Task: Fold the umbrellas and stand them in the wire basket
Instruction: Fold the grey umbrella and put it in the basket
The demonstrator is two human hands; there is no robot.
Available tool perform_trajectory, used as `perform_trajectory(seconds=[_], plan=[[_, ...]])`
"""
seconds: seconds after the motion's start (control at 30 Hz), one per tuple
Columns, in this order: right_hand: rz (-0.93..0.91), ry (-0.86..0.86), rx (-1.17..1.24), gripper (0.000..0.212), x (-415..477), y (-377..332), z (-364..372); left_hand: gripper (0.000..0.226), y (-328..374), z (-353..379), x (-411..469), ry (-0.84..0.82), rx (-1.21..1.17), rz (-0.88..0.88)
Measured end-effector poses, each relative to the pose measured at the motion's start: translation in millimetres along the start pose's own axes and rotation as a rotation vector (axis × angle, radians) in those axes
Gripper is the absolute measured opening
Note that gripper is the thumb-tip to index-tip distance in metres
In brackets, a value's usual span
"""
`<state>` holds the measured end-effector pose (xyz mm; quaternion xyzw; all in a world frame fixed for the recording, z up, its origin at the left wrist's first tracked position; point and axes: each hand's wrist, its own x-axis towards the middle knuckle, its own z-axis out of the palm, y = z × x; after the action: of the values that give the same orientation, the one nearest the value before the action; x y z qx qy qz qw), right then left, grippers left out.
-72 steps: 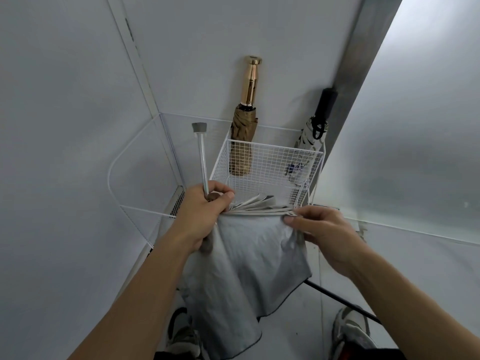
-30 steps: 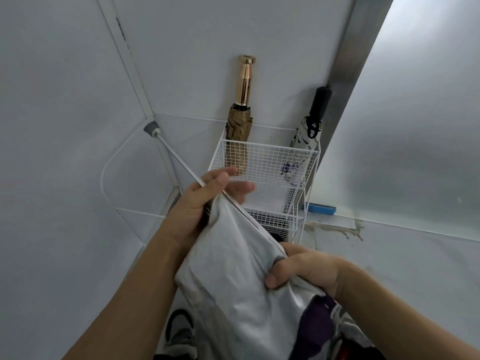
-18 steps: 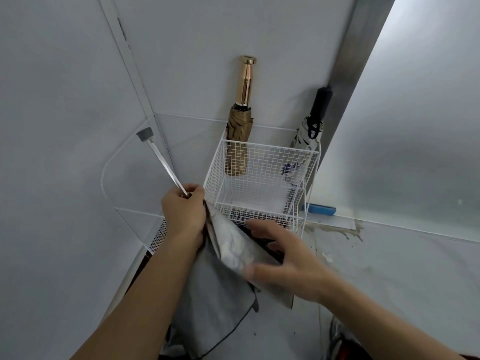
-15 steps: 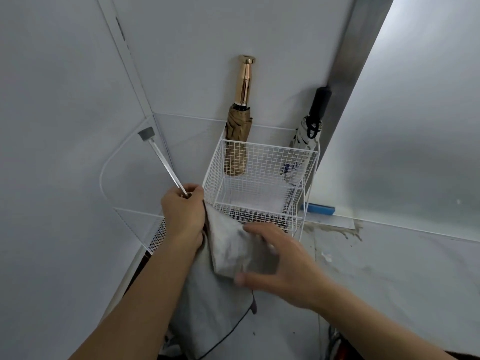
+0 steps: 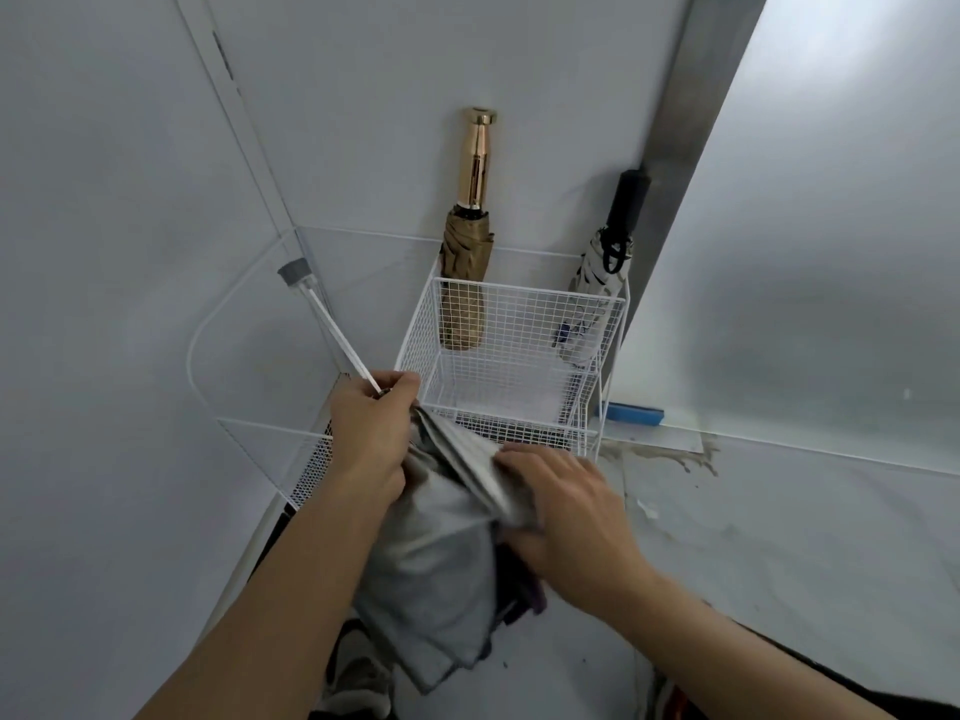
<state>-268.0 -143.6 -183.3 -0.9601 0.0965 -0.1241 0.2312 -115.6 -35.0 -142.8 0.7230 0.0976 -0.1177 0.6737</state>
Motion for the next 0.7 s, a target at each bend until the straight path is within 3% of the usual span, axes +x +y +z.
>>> perform_trajectory(seconds=[0.07, 0.2, 0.3, 0.37, 0.47, 0.57, 0.63, 0.7], plan=[[0.134, 0.06, 0.295, 0.012, 8.0, 9.2, -9.9, 0.011, 2.6, -3.3, 1.2, -0.016, -0.011, -0.008], [0.349, -0.239, 0.935, 0.007, 21.2, 17.5, -37.3, 0.013, 4.2, -10.6, 5.9, -0.065, 0.037, 0.048], [0.358, -0.419, 1.08, 0.012, 24.4, 22.8, -44.7, 0.014, 3.8, -15.0, 8.3, -0.112, 0.042, 0.1], [0.42, -0.343, 1.093, 0.025, 28.6, 28.6, -45.5, 0.012, 5.6, -17.6, 8.6, -0.158, 0.028, 0.12], [0.613, -0.003, 1.109, 0.03, 35.0, 38.9, -45.8, 0.009, 7.9, -18.3, 3.5, -0.316, 0.081, 0.166], [0.616, 0.183, 0.864, 0.024, 37.0, 42.8, -38.6, 0.007, 4.3, -11.5, -8.1, -0.443, 0.153, 0.153], [0.53, 0.265, 0.528, 0.006, 33.9, 43.3, -34.7, 0.009, 1.5, -8.1, -6.4, -0.337, 0.111, 0.096], [0.425, 0.316, 0.329, 0.012, 26.9, 33.0, -35.0, 0.01, -0.7, -8.9, 5.1, -0.123, 0.038, 0.004]])
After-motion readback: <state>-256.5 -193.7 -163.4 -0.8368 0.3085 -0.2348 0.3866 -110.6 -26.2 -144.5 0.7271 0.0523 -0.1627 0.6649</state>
